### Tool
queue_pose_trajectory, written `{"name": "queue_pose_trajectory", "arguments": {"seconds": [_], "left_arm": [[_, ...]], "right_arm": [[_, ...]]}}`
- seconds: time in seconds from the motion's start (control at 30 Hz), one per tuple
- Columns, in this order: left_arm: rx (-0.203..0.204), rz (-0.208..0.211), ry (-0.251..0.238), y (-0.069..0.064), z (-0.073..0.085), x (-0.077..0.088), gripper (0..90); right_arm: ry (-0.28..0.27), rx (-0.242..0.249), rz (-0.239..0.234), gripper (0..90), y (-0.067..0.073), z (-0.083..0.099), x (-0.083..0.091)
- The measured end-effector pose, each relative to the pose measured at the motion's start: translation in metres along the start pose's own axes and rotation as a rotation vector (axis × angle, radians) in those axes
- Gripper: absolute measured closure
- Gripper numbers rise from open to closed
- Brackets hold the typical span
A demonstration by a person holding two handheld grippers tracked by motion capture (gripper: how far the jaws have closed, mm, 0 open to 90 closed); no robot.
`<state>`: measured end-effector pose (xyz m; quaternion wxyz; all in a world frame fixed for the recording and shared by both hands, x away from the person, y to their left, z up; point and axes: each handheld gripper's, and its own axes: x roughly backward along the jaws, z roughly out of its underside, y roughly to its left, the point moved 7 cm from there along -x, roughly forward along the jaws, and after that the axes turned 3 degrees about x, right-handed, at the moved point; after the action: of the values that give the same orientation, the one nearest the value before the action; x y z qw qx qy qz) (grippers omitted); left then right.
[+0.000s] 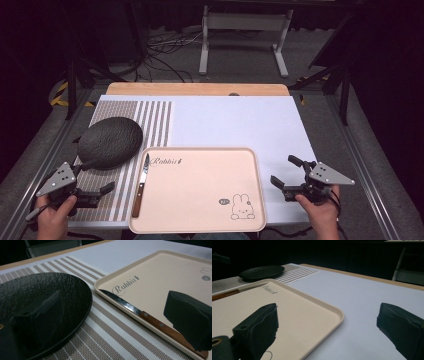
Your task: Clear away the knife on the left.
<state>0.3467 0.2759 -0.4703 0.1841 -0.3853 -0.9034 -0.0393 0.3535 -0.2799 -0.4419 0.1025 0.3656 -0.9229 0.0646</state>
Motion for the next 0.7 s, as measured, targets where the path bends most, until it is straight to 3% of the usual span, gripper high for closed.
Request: {"name": "queue_pose_trajectory", "arguments": {"seconds": [0.17, 0.33, 0.4, 0.7], "left_arm": [[0.019, -0.01, 0.003, 0.004, 0.012, 0.001, 3.5], [-0.015, -0.014, 0.016, 0.008, 0.021, 0.0, 3.6], [0.002, -0.013, 0.03, 0.01, 0.025, -0.001, 3.6], [0.019, -0.016, 0.006, 0.008, 0.024, 0.0, 3.3]], "right_arm": [[-0.003, -0.002, -0.001, 4.6, 0.0, 0.0, 0.0], [-0.003, -0.011, 0.002, 4.6, -0.001, 0.002, 0.0], [-0.001, -0.009, -0.001, 4.5, -0.001, 0.003, 0.0], [0.016, -0.016, -0.001, 4.6, -0.002, 0.009, -0.003]]}}
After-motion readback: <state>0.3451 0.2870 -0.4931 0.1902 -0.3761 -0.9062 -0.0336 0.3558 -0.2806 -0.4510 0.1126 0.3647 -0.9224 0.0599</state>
